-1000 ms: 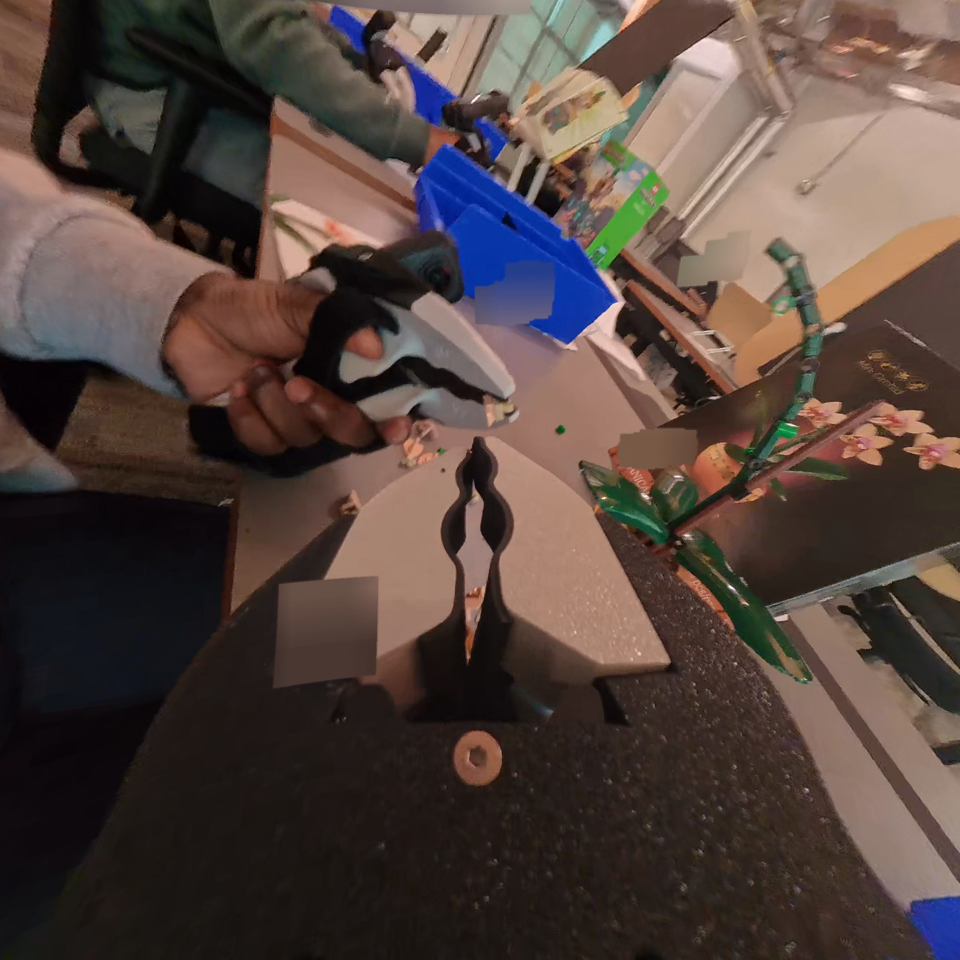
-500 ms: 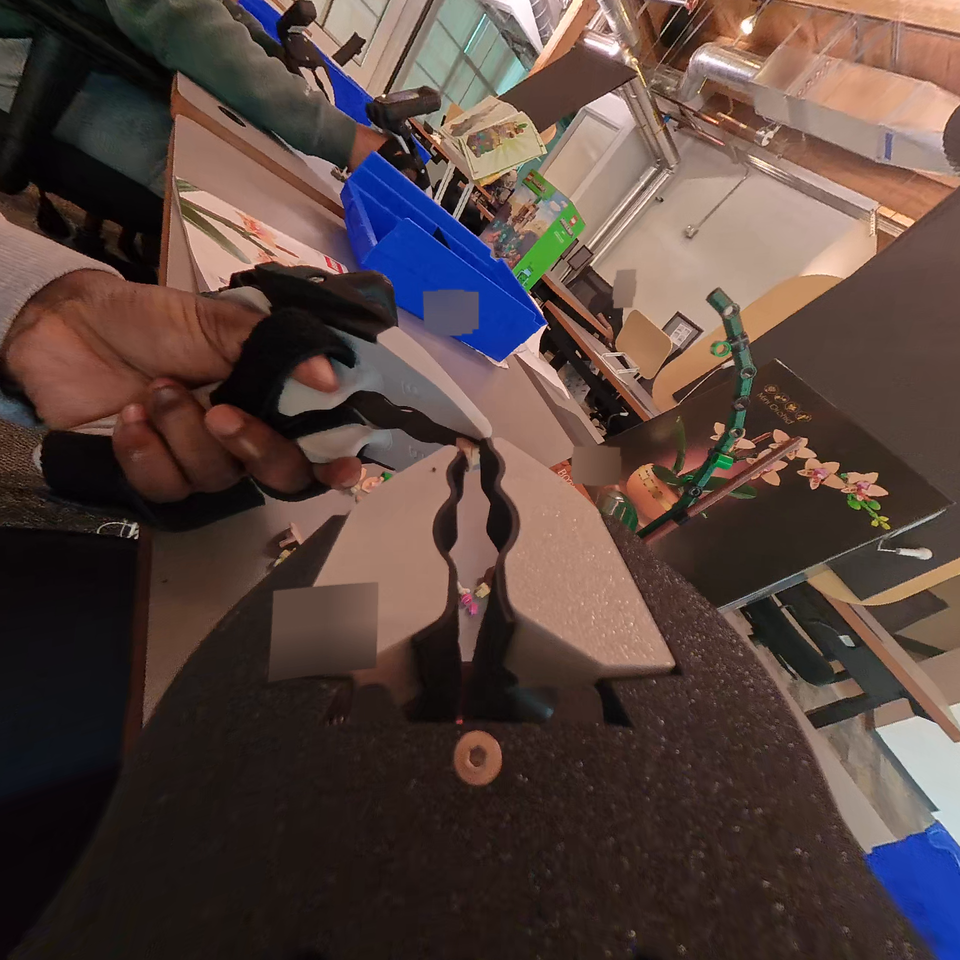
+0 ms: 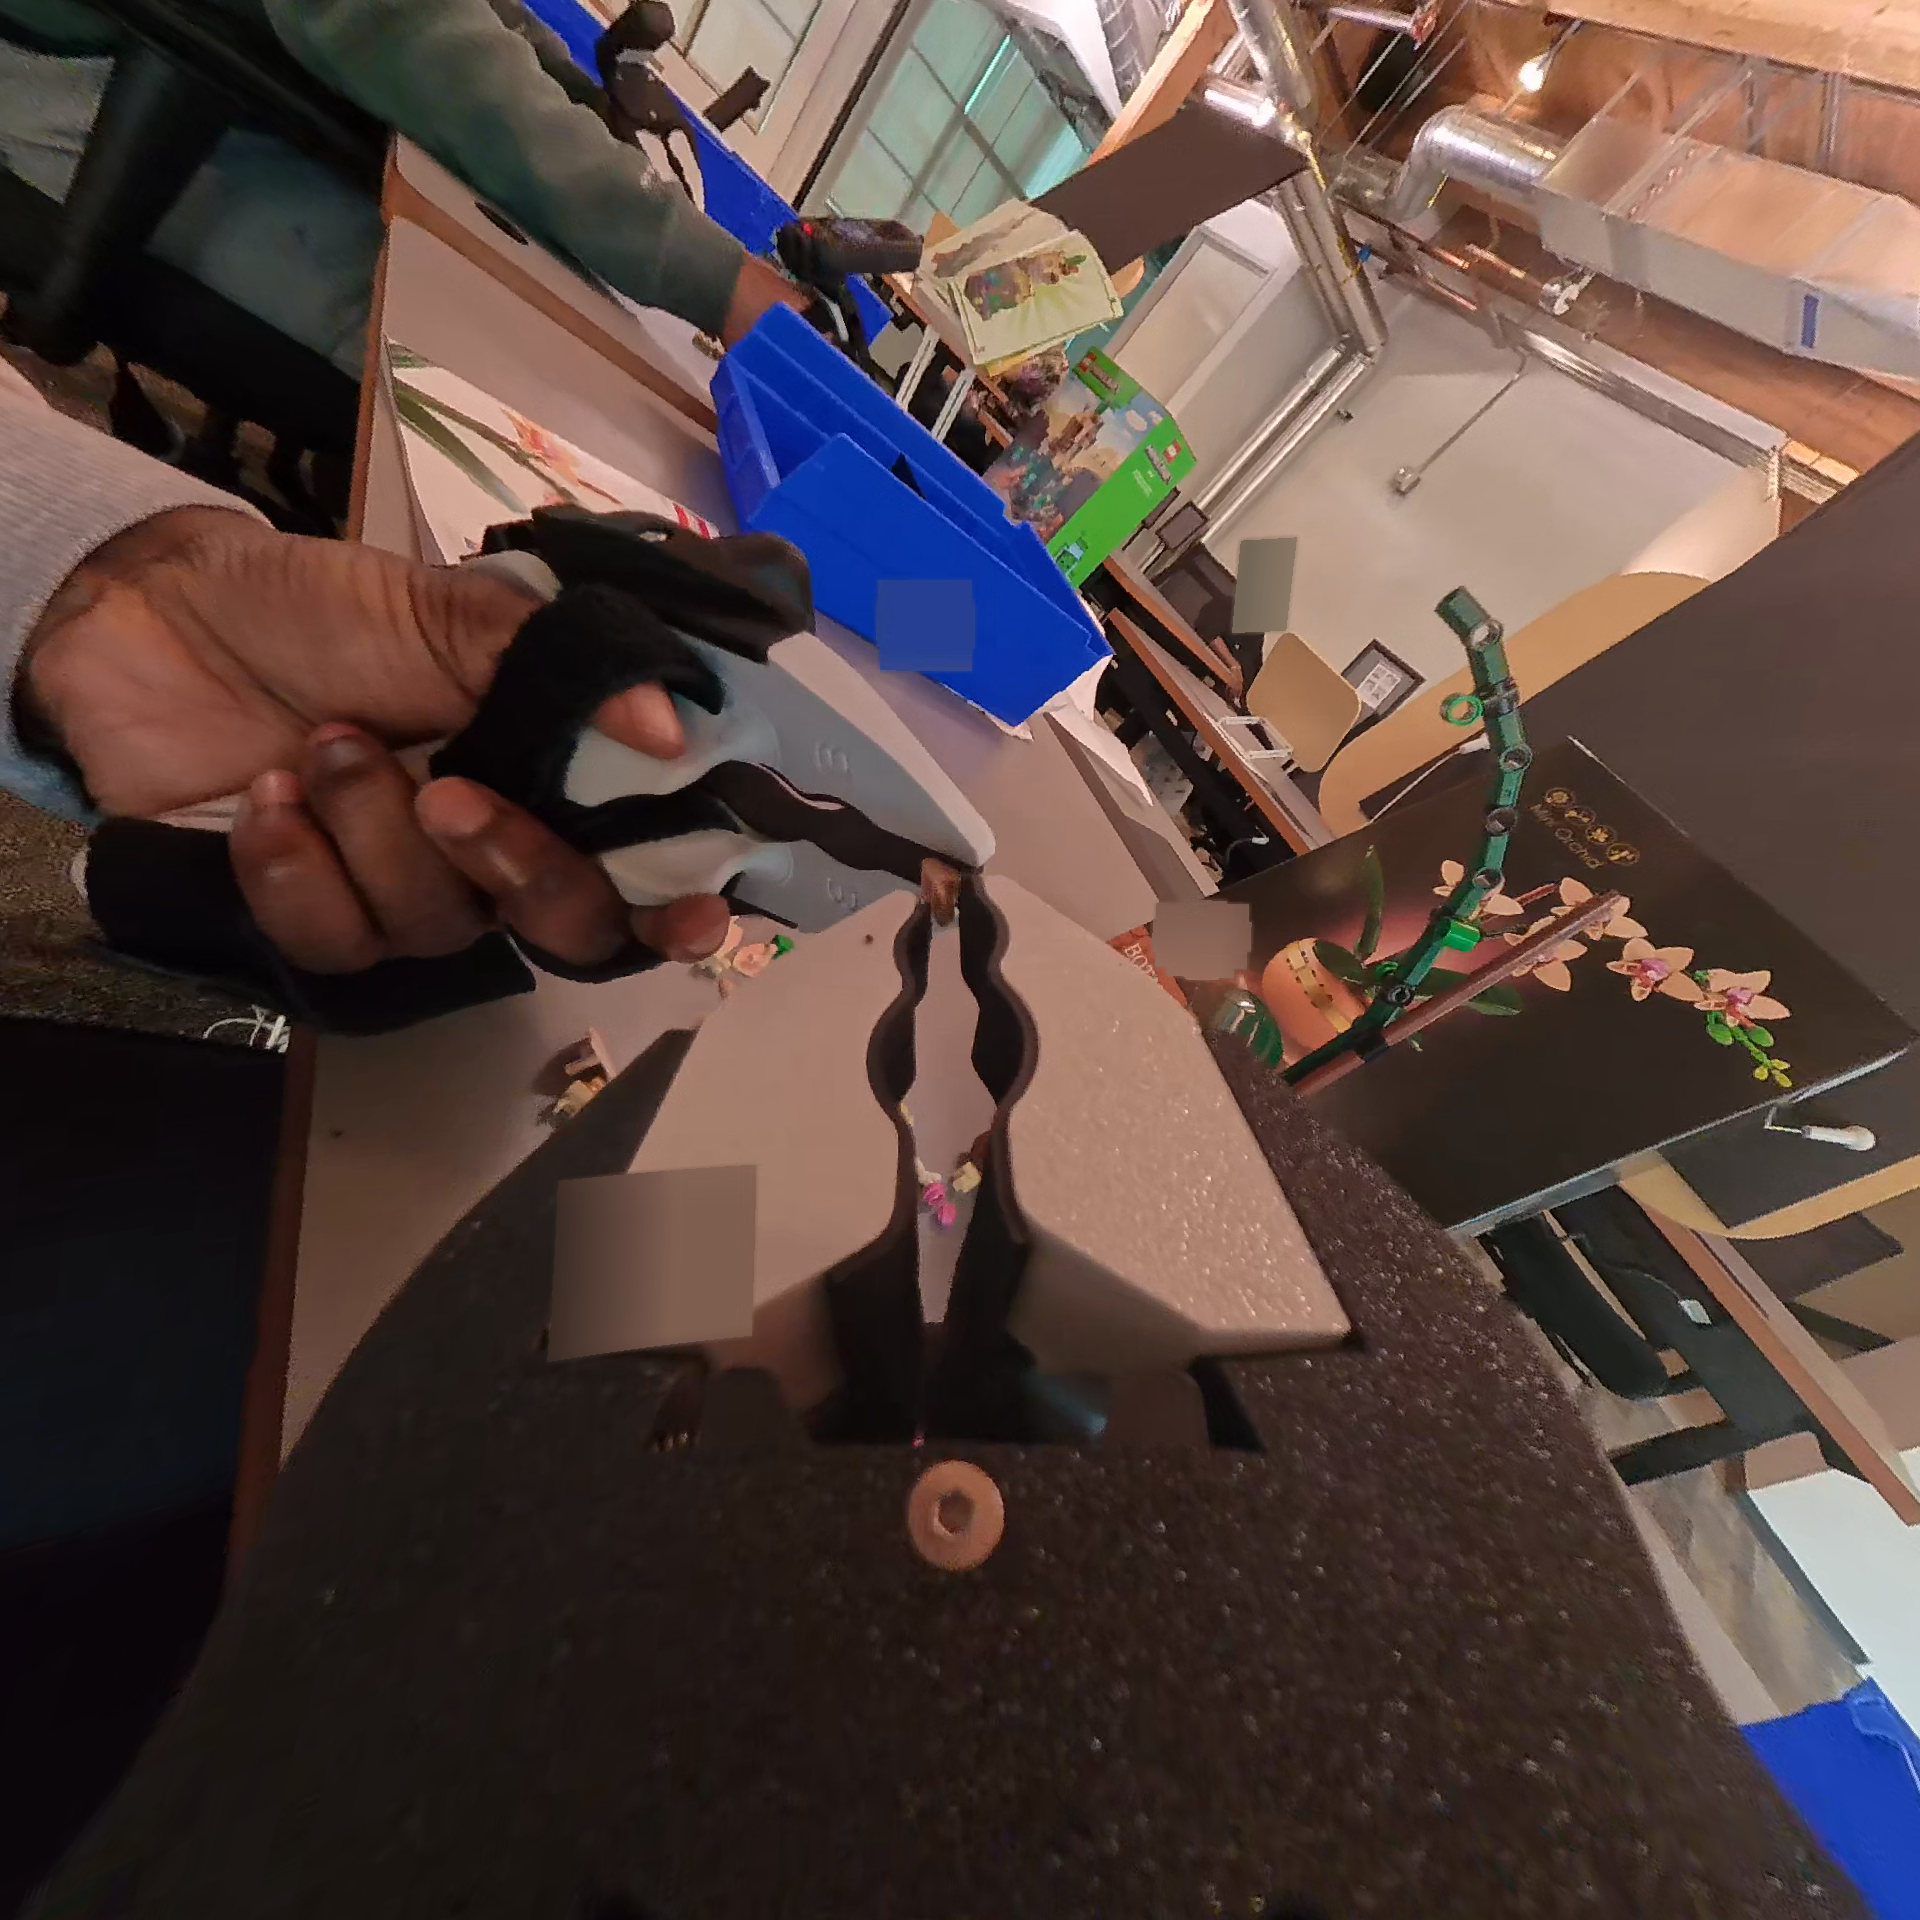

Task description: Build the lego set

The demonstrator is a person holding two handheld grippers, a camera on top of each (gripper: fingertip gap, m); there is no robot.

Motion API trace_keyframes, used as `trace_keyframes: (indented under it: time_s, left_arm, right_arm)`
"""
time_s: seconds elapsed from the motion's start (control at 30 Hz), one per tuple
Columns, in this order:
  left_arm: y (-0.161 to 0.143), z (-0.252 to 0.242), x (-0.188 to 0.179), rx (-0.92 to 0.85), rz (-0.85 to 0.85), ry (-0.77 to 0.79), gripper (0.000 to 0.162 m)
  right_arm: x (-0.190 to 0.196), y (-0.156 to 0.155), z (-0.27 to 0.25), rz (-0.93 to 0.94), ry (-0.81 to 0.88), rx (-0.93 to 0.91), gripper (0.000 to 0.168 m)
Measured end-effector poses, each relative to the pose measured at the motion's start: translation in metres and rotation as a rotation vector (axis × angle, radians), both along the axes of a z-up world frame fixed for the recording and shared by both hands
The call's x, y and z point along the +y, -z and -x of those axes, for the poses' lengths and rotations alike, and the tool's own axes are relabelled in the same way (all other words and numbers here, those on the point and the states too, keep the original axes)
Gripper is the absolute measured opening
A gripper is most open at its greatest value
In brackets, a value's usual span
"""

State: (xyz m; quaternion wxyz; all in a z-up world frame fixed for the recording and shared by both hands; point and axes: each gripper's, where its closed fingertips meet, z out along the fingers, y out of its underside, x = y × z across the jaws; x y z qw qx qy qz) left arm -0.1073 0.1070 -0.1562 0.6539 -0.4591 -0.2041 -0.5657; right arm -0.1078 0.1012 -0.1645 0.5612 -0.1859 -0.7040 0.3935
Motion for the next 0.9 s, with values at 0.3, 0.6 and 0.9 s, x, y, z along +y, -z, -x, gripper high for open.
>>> trace_keyframes:
  time_s: [0.3, 0.6, 0.9]
  left_arm:
    - [-0.001, -0.010, -0.003, 0.109, -0.011, 0.080, 0.006]
    - [0.013, -0.041, -0.015, 0.894, 0.111, 0.309, 0.028]
    - [0.028, -0.068, -0.015, 1.222, 0.107, 0.438, 0.009]
  right_arm:
    - [-0.002, 0.001, -0.007, -0.011, -0.070, -0.033, 0.001]
    - [-0.009, 0.009, -0.040, -0.346, -0.390, -0.237, 0.000]
    - [-0.012, 0.020, -0.056, -0.584, -0.544, -0.384, 0.001]
